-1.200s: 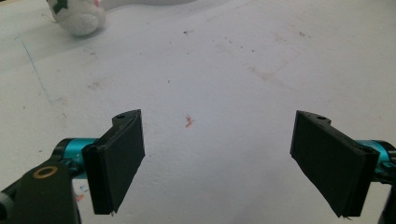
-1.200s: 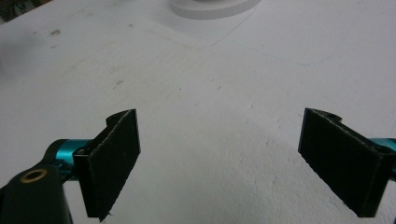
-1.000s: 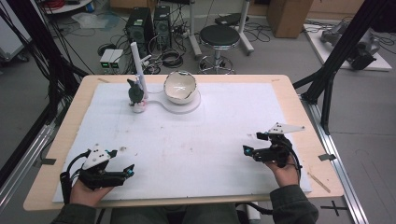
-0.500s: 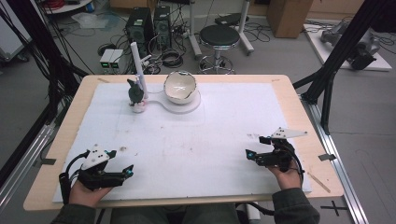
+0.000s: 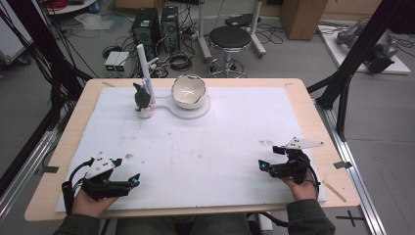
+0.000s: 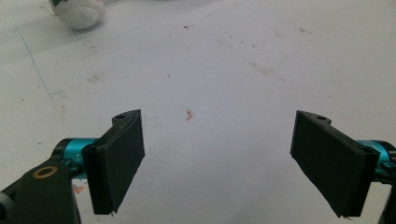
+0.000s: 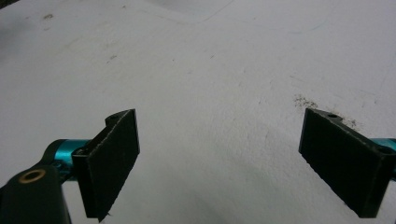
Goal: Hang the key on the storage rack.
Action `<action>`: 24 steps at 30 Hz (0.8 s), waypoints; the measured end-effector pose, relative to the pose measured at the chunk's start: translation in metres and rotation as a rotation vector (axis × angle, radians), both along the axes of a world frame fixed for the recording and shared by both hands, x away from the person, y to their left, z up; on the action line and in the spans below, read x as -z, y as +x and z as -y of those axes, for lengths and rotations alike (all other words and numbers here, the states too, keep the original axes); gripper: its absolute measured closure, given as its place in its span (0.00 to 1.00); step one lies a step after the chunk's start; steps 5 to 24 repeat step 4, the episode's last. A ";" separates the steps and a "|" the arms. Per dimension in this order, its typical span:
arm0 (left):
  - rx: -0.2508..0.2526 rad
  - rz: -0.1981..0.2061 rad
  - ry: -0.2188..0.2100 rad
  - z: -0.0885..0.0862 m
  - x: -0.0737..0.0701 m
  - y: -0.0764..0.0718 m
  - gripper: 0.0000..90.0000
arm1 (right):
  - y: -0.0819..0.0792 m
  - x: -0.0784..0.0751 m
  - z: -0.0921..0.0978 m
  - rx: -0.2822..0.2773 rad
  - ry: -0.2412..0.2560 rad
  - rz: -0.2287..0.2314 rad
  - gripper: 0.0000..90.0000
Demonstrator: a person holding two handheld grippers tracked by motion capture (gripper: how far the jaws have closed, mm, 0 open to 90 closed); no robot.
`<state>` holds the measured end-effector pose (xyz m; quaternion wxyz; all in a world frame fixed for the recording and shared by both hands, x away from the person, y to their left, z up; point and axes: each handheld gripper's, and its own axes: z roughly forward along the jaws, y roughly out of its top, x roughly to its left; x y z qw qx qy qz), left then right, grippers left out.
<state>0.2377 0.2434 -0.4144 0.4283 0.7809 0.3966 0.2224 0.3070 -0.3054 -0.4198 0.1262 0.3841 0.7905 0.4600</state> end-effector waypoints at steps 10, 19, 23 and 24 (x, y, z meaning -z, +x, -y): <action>-0.001 0.000 -0.001 0.000 0.001 0.000 0.20 | -0.001 0.001 -0.001 -0.010 -0.004 0.007 0.13; -0.001 0.000 -0.001 0.000 0.001 0.000 0.20 | -0.001 0.001 -0.001 -0.010 -0.004 0.007 0.13; -0.001 0.000 -0.001 0.000 0.001 0.000 0.20 | -0.001 0.001 -0.001 -0.010 -0.004 0.007 0.13; -0.001 0.000 -0.001 0.000 0.001 0.000 0.20 | -0.001 0.001 -0.001 -0.010 -0.004 0.007 0.13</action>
